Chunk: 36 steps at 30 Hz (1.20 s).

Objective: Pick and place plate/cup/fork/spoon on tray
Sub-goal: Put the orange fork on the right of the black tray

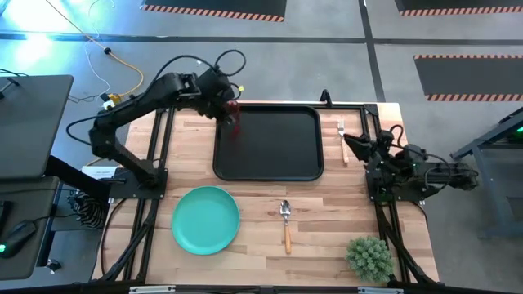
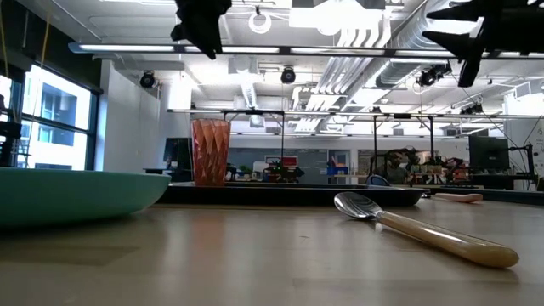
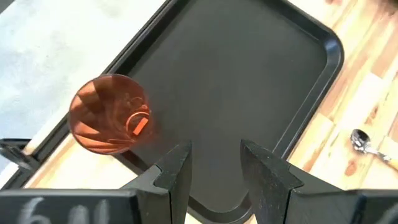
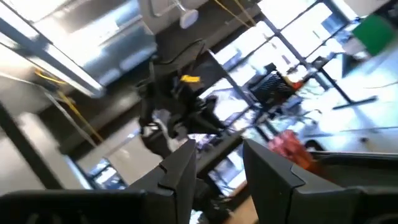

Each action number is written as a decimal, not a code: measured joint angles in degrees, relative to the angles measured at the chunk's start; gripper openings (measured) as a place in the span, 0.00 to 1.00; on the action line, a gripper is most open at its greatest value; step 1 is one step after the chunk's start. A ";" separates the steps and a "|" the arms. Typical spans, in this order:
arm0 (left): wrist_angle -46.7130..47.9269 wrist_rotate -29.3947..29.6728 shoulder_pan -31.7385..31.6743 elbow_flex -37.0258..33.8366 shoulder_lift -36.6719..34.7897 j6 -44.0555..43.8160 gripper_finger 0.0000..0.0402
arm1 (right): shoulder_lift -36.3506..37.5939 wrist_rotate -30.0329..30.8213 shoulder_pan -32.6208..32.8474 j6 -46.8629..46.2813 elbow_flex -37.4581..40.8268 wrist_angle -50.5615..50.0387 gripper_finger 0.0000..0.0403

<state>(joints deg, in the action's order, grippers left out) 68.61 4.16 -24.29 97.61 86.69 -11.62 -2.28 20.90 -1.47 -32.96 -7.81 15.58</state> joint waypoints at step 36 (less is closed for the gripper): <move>-14.99 -0.01 2.64 -20.07 -8.96 -5.78 0.31 | -43.28 -5.73 -16.61 -17.16 -52.86 -94.67 0.31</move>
<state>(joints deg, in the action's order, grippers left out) 53.63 4.14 -21.65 77.54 77.73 -17.39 -45.57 15.17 -18.08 -50.12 -60.67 -79.10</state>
